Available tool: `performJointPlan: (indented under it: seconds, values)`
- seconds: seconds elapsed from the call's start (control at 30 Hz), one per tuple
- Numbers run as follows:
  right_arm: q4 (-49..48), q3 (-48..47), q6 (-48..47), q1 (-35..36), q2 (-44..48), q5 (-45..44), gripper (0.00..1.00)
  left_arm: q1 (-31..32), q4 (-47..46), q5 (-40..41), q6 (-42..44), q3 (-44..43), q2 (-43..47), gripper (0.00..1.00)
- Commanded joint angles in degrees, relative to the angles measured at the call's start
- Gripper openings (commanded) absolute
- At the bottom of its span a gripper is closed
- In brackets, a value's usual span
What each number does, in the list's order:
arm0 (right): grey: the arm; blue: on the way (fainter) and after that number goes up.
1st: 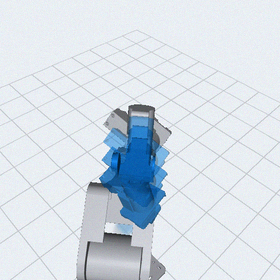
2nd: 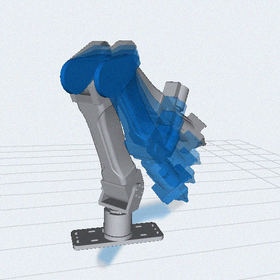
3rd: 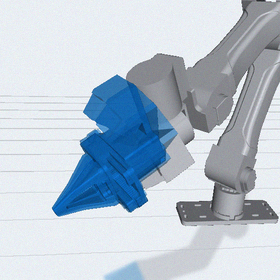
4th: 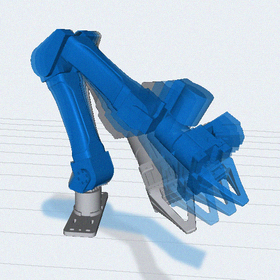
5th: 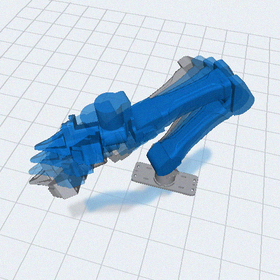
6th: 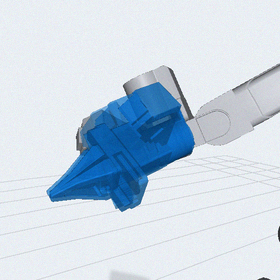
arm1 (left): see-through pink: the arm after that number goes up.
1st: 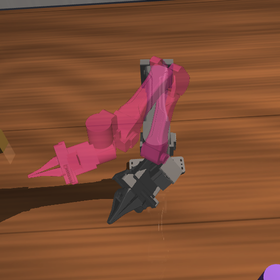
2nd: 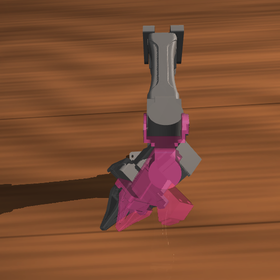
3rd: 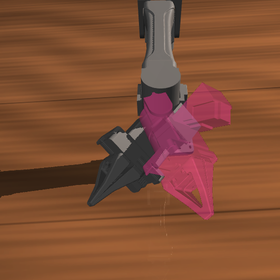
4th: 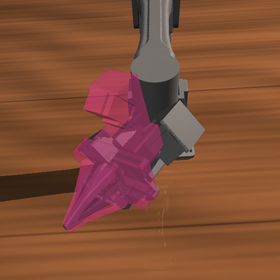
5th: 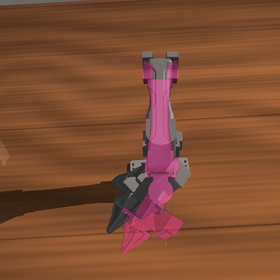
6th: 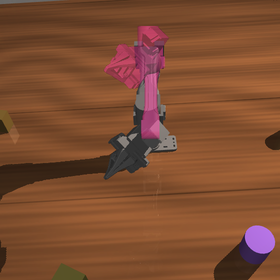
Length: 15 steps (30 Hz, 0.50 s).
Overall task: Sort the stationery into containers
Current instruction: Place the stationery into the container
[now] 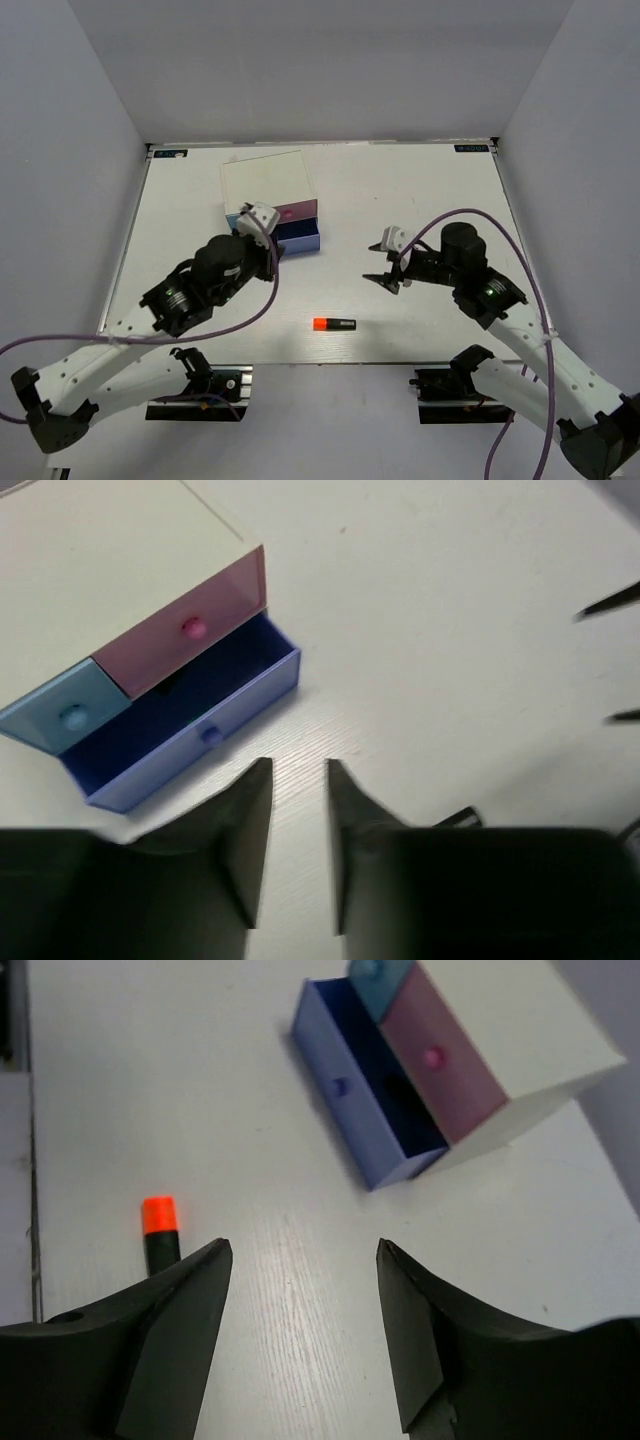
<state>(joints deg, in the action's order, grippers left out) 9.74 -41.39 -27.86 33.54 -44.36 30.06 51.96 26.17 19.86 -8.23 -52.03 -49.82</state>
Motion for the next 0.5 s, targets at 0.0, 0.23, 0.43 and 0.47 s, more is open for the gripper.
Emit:
performJointPlan:
  seconds: [0.0,0.23,0.43,0.47]
  values:
    - [6.59,-0.01,-8.34,1.0,-7.02,12.73,0.67,-0.11,-4.46,-3.24,-6.79,3.68,6.21,0.42]
    - [9.35,-5.37,-13.01,6.7,-24.79,8.54,0.76,-0.64,-7.54,-0.44,-9.35,11.42,16.33,0.8]
    - [3.72,-5.55,-11.96,13.21,-31.21,0.19,0.76,-0.64,-6.65,0.89,-9.35,11.42,20.02,0.81]
    - [3.36,-5.72,-11.87,14.7,-32.36,-1.74,0.76,-0.64,-7.27,0.36,-9.96,12.21,21.59,0.81]
